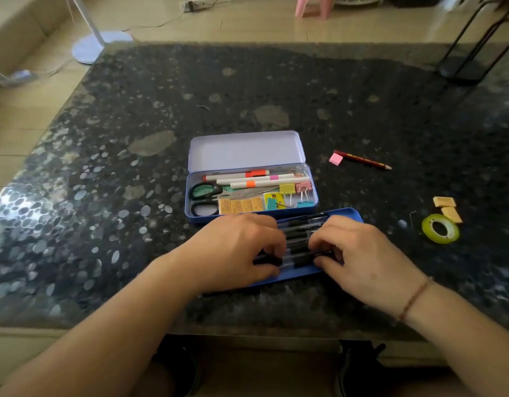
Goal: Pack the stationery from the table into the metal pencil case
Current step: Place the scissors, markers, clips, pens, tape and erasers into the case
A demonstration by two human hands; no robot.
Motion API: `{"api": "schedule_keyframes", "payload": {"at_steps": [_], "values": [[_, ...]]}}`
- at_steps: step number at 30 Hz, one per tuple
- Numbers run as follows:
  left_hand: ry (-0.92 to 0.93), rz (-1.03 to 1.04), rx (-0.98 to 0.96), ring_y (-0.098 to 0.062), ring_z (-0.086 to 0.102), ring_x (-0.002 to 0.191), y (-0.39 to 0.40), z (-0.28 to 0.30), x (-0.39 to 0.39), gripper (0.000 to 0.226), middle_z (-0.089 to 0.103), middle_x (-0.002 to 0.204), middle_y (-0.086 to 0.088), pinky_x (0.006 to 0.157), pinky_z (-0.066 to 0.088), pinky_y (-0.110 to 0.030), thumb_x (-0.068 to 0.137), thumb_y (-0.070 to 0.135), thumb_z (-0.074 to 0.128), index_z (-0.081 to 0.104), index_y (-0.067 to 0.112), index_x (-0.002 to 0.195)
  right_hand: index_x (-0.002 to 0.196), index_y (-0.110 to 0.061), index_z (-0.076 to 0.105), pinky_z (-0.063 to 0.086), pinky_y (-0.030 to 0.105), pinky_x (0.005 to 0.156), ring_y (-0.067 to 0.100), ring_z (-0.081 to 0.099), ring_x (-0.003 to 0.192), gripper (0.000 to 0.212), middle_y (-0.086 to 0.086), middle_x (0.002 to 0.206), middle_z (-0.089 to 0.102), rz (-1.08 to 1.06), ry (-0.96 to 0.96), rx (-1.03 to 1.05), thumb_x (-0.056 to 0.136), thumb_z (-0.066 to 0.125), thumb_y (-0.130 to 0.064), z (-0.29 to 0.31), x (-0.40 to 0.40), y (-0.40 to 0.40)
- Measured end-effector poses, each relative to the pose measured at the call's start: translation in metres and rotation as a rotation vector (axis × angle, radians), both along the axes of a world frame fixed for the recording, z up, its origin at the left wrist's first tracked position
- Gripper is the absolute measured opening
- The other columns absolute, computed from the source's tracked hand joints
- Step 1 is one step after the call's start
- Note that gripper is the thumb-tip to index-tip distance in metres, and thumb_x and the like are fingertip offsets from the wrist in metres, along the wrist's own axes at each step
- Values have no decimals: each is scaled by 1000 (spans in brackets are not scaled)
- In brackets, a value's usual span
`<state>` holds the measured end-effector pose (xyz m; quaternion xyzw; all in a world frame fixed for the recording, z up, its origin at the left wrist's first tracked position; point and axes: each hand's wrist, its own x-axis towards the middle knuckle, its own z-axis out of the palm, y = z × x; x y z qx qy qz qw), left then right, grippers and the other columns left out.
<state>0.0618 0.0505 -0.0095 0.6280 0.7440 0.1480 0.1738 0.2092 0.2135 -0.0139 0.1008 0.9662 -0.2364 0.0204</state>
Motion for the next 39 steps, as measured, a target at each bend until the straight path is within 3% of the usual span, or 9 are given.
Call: {"api": "schedule_keyframes", "payload": {"at_steps": [3,7,11,16,21,27,32,36,39], "values": [[-2,-4,-30,-3,51,77,1,-3,0,16,53,86,16,68,50,-31,78,38,70,62,32,90,92,-38,60,47,20,76,-3,50,82,16,-20,91,51,-1,-23,-13,80,69,-34,7,-3,9],[-23,3,-24,-3,52,79,-2,-6,0,15,55,87,16,68,50,-28,80,42,67,61,32,90,106,-27,66,49,30,77,11,56,84,25,-4,97,62,-426,283,77,81,67,-33,1,-29,70],[-74,16,47,-3,54,83,-2,-3,0,15,57,92,15,72,51,-29,83,40,65,63,31,95,126,-22,57,44,42,88,30,44,117,42,7,126,54,-621,-82,359,87,62,-38,-19,-62,124],[4,-77,50,-7,52,94,-1,-9,3,19,56,102,15,79,49,-32,82,36,67,65,34,101,94,-20,65,40,33,71,29,52,99,12,4,97,59,-623,91,378,88,61,-29,-5,-52,123],[-17,-71,11,-4,50,93,-5,-7,-2,18,56,101,16,78,49,-29,83,32,66,66,35,101,89,-29,65,44,20,72,1,53,81,11,-14,87,57,-149,157,78,80,59,-31,19,7,31],[-136,94,59,-5,56,93,-14,-2,-13,30,57,99,13,82,50,-29,83,4,52,67,26,97,87,-25,70,48,30,55,16,59,73,10,-5,82,63,94,167,380,78,68,-29,0,20,-11],[-38,61,148,-9,55,94,-7,-6,-5,18,58,101,10,81,50,-34,85,21,60,67,25,101,96,-19,71,49,33,60,21,58,80,16,0,91,64,155,267,336,83,62,-14,-19,11,-30],[31,15,159,-13,52,102,0,-10,3,27,56,111,8,87,48,-36,84,40,62,66,26,107,97,-18,72,50,35,72,19,59,86,15,-1,96,67,105,373,188,86,61,-19,-8,10,-25],[104,34,100,-13,45,114,4,-11,9,50,50,125,10,98,43,-37,79,57,60,57,30,121,108,-22,68,50,36,81,20,55,96,26,-1,105,64,-287,302,286,82,67,-23,6,21,23]]}}
